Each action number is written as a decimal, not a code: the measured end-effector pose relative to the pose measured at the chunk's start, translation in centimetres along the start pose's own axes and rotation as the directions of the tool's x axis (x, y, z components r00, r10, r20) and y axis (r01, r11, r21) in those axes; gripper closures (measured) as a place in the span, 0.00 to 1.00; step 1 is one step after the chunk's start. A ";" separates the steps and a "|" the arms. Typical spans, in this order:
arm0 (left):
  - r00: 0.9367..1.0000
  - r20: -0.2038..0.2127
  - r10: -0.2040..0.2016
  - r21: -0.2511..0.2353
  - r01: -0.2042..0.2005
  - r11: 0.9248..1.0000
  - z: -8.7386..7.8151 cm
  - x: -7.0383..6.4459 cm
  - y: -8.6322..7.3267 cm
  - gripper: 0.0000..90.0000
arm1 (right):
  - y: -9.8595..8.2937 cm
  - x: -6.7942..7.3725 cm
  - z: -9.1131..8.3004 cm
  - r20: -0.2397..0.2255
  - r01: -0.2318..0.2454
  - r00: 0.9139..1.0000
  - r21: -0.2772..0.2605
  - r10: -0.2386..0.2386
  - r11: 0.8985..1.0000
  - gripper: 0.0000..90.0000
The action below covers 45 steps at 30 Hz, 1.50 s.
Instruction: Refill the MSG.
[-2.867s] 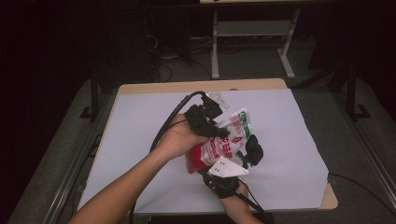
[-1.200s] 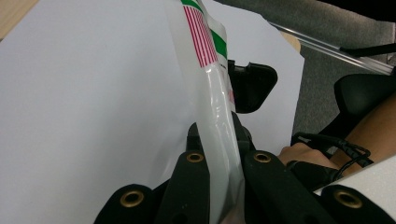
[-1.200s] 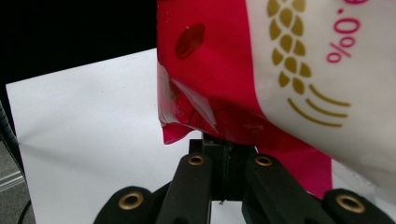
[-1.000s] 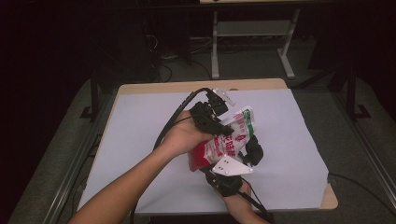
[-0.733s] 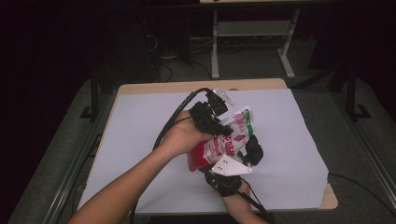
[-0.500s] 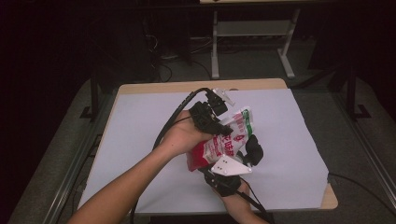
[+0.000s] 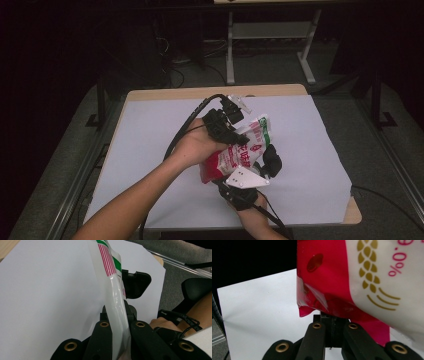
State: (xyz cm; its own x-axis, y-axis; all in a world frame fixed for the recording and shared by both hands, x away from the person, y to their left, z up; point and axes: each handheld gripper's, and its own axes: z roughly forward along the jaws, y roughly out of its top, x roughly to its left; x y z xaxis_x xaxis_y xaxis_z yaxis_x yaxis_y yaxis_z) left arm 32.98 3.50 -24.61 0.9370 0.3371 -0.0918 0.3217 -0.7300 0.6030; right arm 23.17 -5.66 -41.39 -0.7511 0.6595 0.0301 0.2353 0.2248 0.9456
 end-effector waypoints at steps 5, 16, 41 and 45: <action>1.000 0.002 0.000 0.002 0.000 1.000 0.0 0.1 0.0 1.00 | 0.0 0.0 0.0 0.000 -0.001 1.000 0.000 0.001 1.000 1.00; 1.000 -0.001 -0.001 0.003 0.001 1.000 0.0 0.0 0.0 1.00 | 0.0 0.0 0.1 0.000 -0.002 1.000 0.001 0.002 1.000 1.00; 1.000 -0.003 -0.001 0.008 0.001 1.000 0.0 0.1 0.0 1.00 | 0.1 0.1 0.1 -0.003 -0.005 1.000 0.001 0.005 1.000 1.00; 1.000 -0.002 -0.004 0.012 0.004 1.000 0.0 0.1 0.0 1.00 | 0.0 0.1 0.2 -0.003 -0.005 1.000 0.002 0.005 1.000 1.00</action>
State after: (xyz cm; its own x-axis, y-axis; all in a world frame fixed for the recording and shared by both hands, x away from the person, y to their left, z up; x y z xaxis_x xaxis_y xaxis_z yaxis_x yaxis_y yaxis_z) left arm 33.07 3.48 -24.65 0.9356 0.3408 -0.0927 0.3268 -0.7360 0.5929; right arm 23.20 -5.47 -41.40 -0.7520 0.6582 0.0356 0.2401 0.2232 0.9447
